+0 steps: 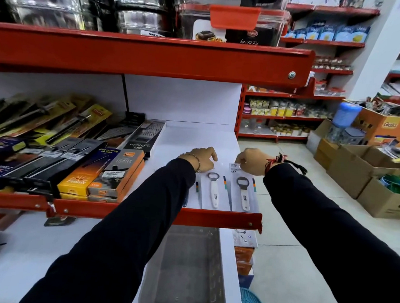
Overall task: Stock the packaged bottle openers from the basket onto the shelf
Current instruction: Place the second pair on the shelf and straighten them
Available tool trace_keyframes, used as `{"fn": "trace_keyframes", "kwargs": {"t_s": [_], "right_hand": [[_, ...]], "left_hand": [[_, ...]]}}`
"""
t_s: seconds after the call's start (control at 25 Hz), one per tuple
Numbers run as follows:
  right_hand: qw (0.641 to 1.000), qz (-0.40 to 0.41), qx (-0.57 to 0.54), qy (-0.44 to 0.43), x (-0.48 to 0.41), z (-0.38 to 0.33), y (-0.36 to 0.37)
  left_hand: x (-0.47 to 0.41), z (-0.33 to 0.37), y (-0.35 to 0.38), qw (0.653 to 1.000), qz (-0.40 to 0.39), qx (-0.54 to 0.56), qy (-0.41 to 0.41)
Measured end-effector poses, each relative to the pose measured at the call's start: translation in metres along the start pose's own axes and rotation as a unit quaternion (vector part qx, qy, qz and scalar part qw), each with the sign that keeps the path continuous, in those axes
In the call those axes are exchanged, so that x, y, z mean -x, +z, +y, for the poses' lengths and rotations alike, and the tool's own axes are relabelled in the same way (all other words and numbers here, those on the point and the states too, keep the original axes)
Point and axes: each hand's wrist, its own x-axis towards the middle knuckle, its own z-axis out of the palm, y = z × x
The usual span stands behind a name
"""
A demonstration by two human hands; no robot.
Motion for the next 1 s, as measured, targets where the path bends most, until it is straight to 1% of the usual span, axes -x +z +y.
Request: {"fn": "trace_keyframes", "kwargs": {"t_s": [0.08, 0.16, 0.28, 0.36, 0.48, 0.64, 0.72, 0.84, 0.92, 1.0], "right_hand": [[1.000, -0.008, -0.009, 0.004, 0.000, -0.001, 0.007], [1.000, 0.002, -0.009, 0.006, 0.003, -0.003, 0.013], [1.000, -0.002, 0.004, 0.007, 0.010, -0.005, 0.020], [1.000, -0.011, 0.001, 0.010, 0.015, -0.007, 0.023], [1.000, 0.008, -0.006, 0.011, 0.024, -0.010, 0.020], [0.999, 0.027, -0.027, -0.024, 0.030, -0.025, 0.010], [0.997, 0.033, -0.059, -0.049, 0.032, -0.041, 0.006], [0.993, 0.000, -0.079, -0.088, 0.033, -0.070, 0.005], [0.993, -0.034, -0.050, -0.104, 0.033, -0.086, 0.008], [0.992, -0.074, -0.014, -0.104, 0.033, -0.100, 0.014]], "left_hand": [[-0.001, -0.003, 0.008, 1.000, 0.021, -0.017, 0.013], [-0.001, -0.003, 0.014, 0.998, 0.034, -0.040, 0.017], [0.002, -0.005, 0.025, 0.996, 0.044, -0.075, 0.010], [0.008, -0.008, 0.031, 0.995, 0.033, -0.097, 0.003], [0.019, -0.013, 0.036, 0.997, 0.007, -0.081, 0.004], [0.039, -0.031, 0.016, 0.996, 0.035, -0.080, 0.023], [0.051, -0.048, -0.003, 0.992, 0.036, -0.117, 0.003], [0.072, -0.077, -0.031, 0.976, -0.007, -0.212, -0.054], [0.085, -0.088, -0.040, 0.962, -0.060, -0.258, -0.072], [0.094, -0.098, -0.040, 0.954, -0.111, -0.264, -0.088]]}}
